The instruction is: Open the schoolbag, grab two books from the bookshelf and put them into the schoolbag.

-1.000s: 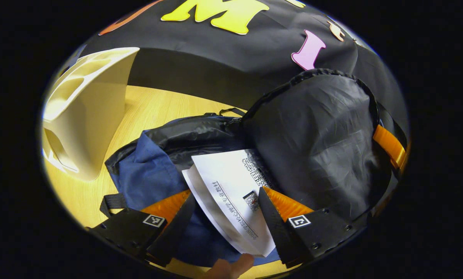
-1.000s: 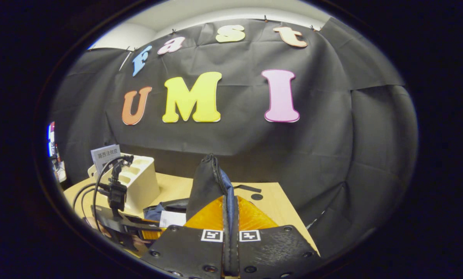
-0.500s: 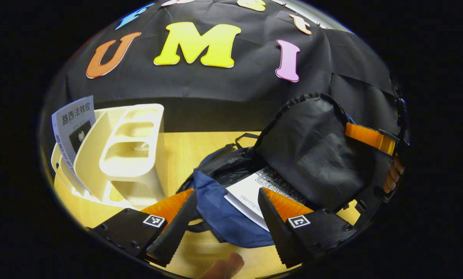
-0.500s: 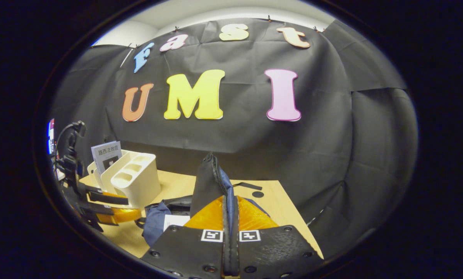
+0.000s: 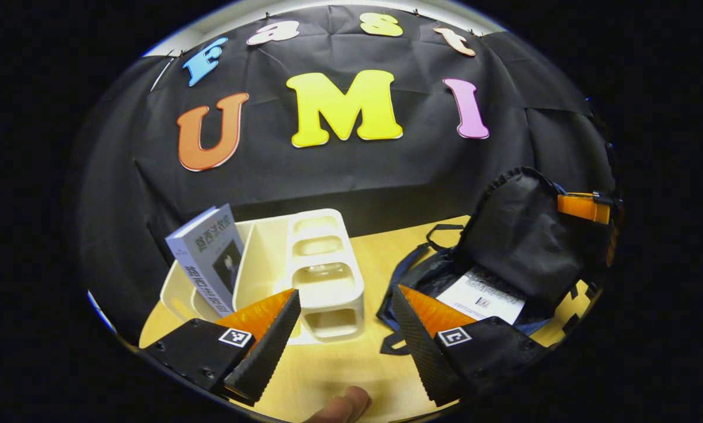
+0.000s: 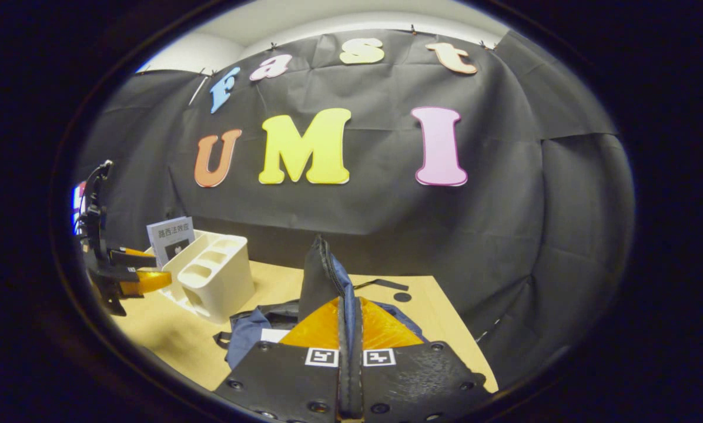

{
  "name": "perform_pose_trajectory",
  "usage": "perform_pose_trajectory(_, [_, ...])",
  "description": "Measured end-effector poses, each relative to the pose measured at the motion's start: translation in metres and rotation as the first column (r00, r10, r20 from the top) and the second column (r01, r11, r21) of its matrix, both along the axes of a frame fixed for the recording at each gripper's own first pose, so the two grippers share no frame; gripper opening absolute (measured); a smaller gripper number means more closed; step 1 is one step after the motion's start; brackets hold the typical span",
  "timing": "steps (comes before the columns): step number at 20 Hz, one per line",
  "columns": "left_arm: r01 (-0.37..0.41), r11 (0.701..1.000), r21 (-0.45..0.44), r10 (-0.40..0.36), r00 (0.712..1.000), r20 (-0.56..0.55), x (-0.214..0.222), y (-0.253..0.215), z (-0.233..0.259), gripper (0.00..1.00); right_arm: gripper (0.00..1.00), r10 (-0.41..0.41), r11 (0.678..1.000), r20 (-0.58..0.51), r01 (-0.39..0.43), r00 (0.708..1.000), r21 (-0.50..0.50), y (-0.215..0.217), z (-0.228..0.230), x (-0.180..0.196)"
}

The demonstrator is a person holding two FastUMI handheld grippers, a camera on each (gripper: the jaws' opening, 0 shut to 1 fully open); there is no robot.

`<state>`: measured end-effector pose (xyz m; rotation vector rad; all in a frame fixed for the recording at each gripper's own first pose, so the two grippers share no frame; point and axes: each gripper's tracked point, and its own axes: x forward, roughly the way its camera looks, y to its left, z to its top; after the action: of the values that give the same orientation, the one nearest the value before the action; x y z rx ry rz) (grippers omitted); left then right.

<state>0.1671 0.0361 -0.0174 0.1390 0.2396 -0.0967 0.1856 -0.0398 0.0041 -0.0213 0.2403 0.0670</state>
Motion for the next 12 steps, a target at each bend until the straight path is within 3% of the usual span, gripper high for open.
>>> perform_pose_trajectory(4, [-0.11, 0.994, -0.015, 0.111, 0.989, 0.103, 0.016, 0.055, 0.035, 0.99, 0.01, -0.001, 1.0, 0.0, 0.001, 1.0, -0.006, 0.003, -0.003, 0.003])
perform_pose_trajectory(8, [-0.21, 0.976, -0.06, 0.216, 0.967, 0.134, 0.036, 0.11, 0.064, 0.99, 0.0, 0.007, 1.0, -0.003, -0.007, 1.0, 0.009, 0.006, -0.006, 0.005])
perform_pose_trajectory(12, [-0.263, 0.964, 0.022, 0.254, 0.946, 0.202, 0.064, 0.148, 0.092, 0.98, 0.01, 0.031, 0.999, 0.001, -0.031, 1.0, 0.04, 0.012, -0.007, 0.004])
